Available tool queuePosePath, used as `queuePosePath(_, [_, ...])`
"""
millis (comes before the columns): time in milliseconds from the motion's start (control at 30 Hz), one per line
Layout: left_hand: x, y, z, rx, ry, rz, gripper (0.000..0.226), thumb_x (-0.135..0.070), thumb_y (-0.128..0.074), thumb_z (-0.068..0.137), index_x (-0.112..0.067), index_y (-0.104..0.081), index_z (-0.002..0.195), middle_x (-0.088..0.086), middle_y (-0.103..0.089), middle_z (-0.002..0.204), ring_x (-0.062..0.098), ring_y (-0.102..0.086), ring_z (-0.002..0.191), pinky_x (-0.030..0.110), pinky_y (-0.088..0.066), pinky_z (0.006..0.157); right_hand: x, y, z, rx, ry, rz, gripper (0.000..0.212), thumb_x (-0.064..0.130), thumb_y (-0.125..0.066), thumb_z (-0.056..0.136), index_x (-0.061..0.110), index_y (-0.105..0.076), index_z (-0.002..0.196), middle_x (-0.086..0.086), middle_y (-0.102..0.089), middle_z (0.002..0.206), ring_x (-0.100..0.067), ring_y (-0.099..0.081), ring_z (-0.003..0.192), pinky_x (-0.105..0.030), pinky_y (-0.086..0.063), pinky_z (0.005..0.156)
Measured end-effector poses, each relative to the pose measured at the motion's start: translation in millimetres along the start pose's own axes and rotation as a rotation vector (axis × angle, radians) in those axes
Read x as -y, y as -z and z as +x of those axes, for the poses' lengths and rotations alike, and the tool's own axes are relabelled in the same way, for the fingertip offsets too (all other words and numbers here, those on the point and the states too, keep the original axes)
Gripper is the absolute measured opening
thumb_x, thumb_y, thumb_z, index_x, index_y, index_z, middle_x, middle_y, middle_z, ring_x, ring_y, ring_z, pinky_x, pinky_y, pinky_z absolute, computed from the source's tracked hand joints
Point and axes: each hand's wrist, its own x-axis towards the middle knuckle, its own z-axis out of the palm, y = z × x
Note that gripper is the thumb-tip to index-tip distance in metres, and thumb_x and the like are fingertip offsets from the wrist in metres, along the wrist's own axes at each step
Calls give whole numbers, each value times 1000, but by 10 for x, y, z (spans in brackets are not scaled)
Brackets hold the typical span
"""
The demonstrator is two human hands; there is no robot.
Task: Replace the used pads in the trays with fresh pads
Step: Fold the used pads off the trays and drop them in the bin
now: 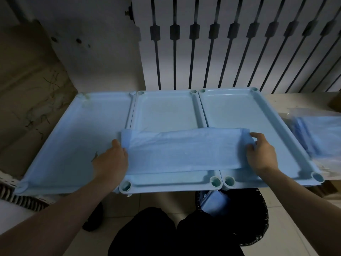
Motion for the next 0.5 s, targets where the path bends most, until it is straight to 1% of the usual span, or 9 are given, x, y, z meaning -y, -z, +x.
queuePosePath(67, [13,-3,1,-5,8,-19,26,-33,-31,102,-10,-41,105,8,-60,82,26,-51,67,34,-35,61,8,-23,-4,-5,11,-45,40,11,-46,93,16,-46,132,-24,-65,105,-46,-58,97,-45,-44,80])
queuePosePath(200, [57,-1,-1,-1,31,-105,35,-44,-37,99,-11,-44,108,10,-65,90,31,-63,82,35,-41,66,43,-23,-17,-9,15,-109,40,12,-45,94,17,-45,134,-27,-63,106,-47,-58,97,-45,-43,78])
queuePosePath(300, [46,10,-50,-26,-10,-64,32,-43,-38,100,-14,-44,114,8,-67,94,30,-64,85,33,-38,66,54,0,-21,0,52,-169,39,12,-44,95,16,-45,133,-26,-64,107,-46,-58,96,-44,-44,77])
queuePosePath(400, [-79,-42,-53,-63,-76,-48,23,-36,-38,101,-18,-46,110,5,-69,86,30,-65,78,31,-35,64,-9,67,-3,-18,88,-262,39,11,-41,96,17,-43,134,-22,-63,114,-44,-58,97,-44,-43,77])
queuePosePath(500, [-318,-154,4,-70,-144,-31,21,-34,-39,100,-16,-48,105,7,-68,78,33,-65,72,32,-37,61,-140,202,31,-57,27,-310,40,11,-38,96,17,-42,135,-23,-61,117,-45,-58,99,-46,-44,80])
